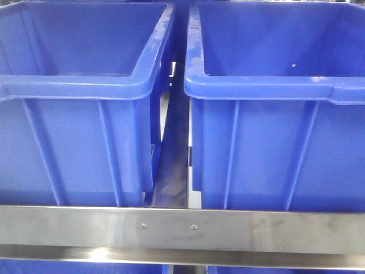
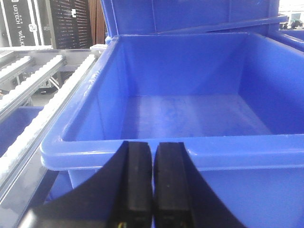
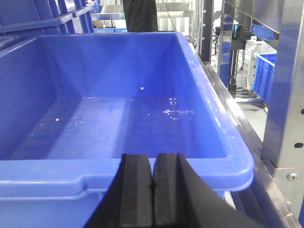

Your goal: Sort and place red and blue blocks on shelf

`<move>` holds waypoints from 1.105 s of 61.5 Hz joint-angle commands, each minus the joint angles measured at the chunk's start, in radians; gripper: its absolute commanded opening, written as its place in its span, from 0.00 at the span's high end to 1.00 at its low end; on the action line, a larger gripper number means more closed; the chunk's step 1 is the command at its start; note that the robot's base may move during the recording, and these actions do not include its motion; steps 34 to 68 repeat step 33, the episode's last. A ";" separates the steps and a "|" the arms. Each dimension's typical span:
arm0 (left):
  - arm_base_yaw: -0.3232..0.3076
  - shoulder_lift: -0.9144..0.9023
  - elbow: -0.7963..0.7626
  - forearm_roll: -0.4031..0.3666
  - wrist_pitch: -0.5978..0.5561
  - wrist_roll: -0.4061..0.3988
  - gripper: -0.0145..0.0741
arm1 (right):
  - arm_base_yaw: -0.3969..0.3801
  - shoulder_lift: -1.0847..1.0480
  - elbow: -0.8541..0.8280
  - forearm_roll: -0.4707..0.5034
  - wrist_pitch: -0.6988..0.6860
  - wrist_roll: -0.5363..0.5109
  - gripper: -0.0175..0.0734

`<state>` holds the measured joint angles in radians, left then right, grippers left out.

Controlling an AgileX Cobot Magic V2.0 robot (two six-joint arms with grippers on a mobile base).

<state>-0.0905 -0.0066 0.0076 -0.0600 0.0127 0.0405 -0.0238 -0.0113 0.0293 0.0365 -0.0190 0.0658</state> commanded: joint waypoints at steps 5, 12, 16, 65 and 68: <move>-0.005 -0.020 0.046 -0.007 -0.080 -0.002 0.70 | 0.002 -0.020 -0.023 -0.013 -0.087 -0.006 0.75; -0.005 -0.020 0.046 -0.008 -0.080 -0.002 0.70 | 0.002 -0.020 -0.023 -0.013 -0.087 -0.006 0.75; -0.005 -0.020 0.046 -0.008 -0.080 -0.002 0.70 | 0.002 -0.020 -0.023 -0.013 -0.087 -0.006 0.75; -0.005 -0.020 0.046 -0.008 -0.080 -0.002 0.70 | 0.002 -0.020 -0.023 -0.013 -0.087 -0.006 0.75; -0.005 -0.020 0.046 -0.008 -0.080 -0.002 0.70 | 0.002 -0.020 -0.023 -0.013 -0.087 -0.006 0.75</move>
